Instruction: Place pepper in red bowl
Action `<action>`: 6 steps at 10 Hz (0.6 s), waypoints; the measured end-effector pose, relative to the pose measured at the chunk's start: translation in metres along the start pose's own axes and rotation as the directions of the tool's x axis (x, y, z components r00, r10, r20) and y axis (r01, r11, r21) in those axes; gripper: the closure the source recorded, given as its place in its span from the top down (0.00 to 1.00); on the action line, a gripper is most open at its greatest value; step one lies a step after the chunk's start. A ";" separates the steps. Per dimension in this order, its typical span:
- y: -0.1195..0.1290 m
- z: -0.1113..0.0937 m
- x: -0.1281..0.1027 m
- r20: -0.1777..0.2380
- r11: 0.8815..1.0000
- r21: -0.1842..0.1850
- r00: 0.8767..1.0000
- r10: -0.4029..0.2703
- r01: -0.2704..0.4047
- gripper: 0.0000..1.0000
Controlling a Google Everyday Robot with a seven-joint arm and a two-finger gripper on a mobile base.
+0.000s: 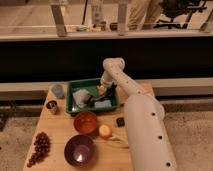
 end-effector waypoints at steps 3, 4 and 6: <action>-0.001 0.010 0.002 -0.001 1.000 -0.011 1.000 -0.001 0.001 0.33; 0.000 0.008 0.002 -0.005 1.000 -0.014 1.000 -0.004 0.004 0.28; 0.002 0.007 0.001 -0.008 1.000 -0.017 1.000 -0.008 0.007 0.11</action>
